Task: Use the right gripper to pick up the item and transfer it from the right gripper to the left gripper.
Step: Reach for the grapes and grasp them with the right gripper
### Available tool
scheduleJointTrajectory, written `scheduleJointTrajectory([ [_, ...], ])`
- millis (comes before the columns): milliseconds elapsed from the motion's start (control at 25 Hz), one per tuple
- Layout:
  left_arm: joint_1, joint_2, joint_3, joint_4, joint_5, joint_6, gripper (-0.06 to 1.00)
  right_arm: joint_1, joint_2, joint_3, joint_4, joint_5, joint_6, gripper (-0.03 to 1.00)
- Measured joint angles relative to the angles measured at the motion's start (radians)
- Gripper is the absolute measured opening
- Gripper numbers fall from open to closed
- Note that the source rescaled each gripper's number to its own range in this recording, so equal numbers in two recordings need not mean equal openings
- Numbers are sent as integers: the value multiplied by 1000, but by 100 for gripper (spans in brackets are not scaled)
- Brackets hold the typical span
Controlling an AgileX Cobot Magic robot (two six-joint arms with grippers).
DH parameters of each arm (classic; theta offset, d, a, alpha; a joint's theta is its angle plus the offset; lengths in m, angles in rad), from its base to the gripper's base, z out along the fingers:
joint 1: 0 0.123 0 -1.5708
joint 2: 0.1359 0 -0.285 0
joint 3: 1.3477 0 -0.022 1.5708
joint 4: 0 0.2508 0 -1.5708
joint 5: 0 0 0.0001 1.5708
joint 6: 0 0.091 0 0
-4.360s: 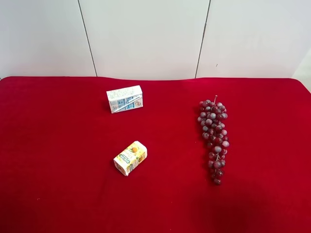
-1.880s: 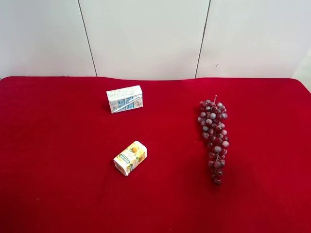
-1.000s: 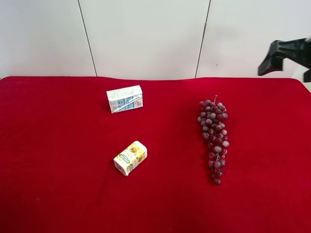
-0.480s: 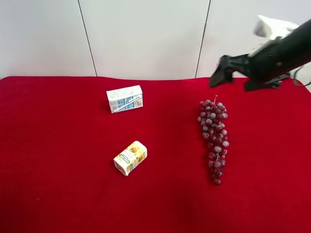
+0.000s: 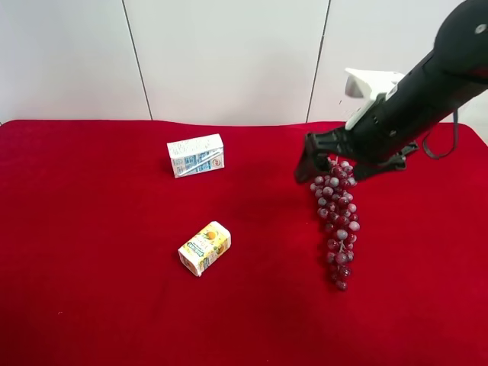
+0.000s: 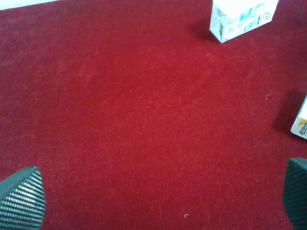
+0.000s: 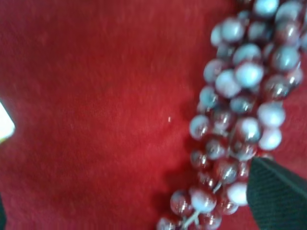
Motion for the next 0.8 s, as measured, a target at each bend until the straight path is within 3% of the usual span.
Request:
scheduleJointTrajectory([
  [440, 0, 0, 0, 0, 0, 0, 100, 123, 39, 174, -16, -64, 20, 100],
  [800, 0, 0, 0, 0, 0, 0, 100, 128, 39, 285, -26, -166, 43, 100],
])
